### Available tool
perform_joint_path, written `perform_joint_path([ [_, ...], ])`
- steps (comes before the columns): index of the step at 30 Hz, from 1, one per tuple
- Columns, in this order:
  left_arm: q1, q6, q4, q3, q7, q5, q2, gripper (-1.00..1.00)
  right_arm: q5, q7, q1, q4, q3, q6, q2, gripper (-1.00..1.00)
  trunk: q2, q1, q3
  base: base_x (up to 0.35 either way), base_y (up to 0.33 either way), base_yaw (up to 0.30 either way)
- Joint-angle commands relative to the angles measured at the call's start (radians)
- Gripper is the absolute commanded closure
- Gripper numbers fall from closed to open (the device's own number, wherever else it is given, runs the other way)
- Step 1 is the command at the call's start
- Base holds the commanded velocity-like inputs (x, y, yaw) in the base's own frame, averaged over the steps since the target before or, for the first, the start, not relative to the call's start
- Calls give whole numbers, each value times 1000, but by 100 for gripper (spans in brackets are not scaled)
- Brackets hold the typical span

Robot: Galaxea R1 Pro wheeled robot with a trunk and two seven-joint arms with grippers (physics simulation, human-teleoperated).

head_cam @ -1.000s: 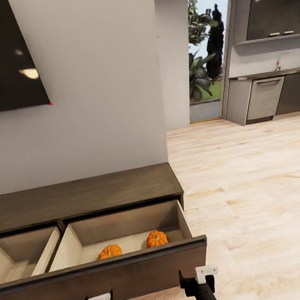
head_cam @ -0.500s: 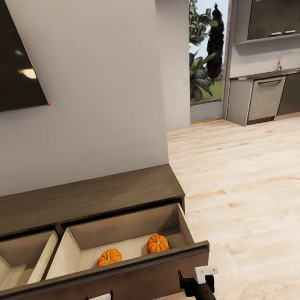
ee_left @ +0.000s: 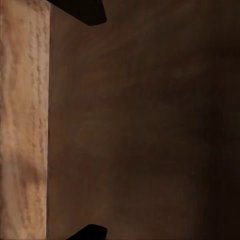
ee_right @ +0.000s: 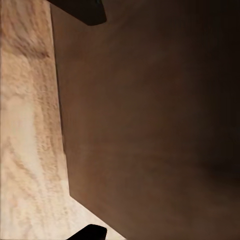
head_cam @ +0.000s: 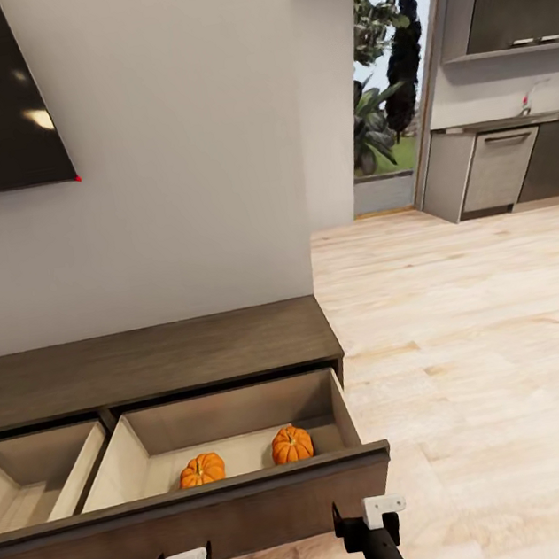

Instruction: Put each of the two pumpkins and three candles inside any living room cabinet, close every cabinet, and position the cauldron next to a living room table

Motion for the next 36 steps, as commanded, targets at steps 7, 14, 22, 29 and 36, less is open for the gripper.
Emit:
perform_joint_path([
  [7, -1, -4, 0, -9, 3, 7, 1, -100, -10, -6, -1, 1, 7, -7, -1, -100, 0, 0, -1, 0, 0, 0],
  [14, -1, -4, 0, -10, 11, 6, 1, -100, -11, -6, -1, 1, 7, -7, -1, -100, 0, 0, -1, 31, 12, 0],
  [22, -1, -3, 1, -9, 13, 6, 1, -100, -11, -6, -1, 1, 7, -7, -1, -100, 0, 0, -1, 85, 42, 0],
  [29, -1, -4, 2, -9, 13, 6, 1, -100, -11, -6, -1, 2, 7, -7, -1, -100, 0, 0, -1, 80, 36, 0],
  [36, -1, -3, 2, -9, 13, 6, 1, -100, -10, -6, -1, 2, 7, -7, -1, -100, 0, 0, -1, 31, 5, 0],
])
